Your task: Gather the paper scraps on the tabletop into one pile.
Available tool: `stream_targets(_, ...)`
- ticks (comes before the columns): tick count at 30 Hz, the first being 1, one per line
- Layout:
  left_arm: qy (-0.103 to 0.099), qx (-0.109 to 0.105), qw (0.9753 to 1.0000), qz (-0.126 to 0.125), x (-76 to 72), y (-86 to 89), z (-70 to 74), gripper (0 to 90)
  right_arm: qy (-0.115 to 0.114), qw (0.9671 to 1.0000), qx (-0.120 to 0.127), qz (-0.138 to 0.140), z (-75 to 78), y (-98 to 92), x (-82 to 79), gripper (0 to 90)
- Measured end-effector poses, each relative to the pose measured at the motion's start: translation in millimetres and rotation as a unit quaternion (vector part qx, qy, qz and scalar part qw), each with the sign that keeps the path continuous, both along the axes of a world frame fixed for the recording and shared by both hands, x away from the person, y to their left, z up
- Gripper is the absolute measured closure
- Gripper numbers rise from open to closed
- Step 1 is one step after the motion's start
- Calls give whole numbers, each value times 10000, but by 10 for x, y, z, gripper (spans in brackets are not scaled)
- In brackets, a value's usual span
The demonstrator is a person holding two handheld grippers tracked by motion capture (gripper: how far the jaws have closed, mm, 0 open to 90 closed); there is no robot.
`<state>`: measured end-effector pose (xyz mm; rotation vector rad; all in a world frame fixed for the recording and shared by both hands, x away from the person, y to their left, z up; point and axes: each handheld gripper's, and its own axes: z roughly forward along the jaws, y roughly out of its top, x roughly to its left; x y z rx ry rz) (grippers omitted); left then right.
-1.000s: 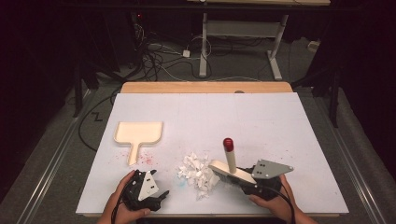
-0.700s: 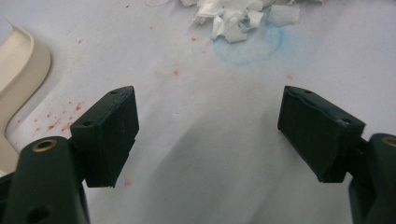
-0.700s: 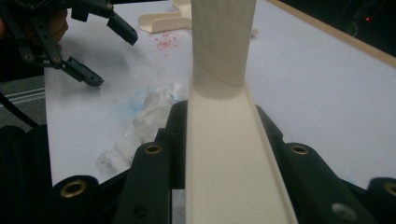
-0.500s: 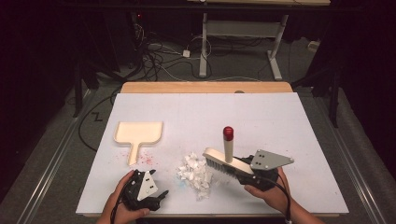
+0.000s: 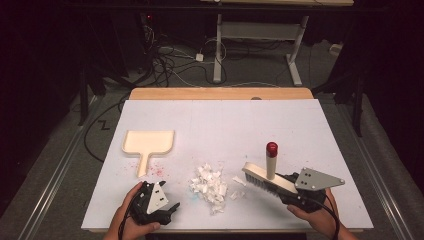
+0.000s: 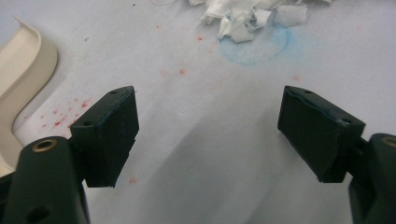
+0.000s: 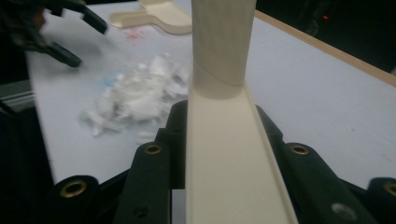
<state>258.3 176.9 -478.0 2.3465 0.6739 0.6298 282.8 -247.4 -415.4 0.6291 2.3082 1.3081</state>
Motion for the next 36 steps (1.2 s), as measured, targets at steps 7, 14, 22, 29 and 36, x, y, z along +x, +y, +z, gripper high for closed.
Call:
stream_targets(7,-3,-18,10000,-15,-4,9,-1,193,266,9995,-137,121,-201,273,96,680)
stream_targets(14,-37,-47,10000,-18,-13,21,9,193,183,9987,15,468,-145,538,63,680)
stream_targets(22,-39,-32,10000,12,-18,22,10,193,94,9960,354,811,62,290,-104,679)
stream_targets(29,-8,-19,10000,21,-9,11,1,193,443,9928,127,1102,-43,83,-300,680)
stream_targets(36,-2,-26,10000,-5,1,-5,3,193,593,9908,43,1213,-215,225,-209,680)
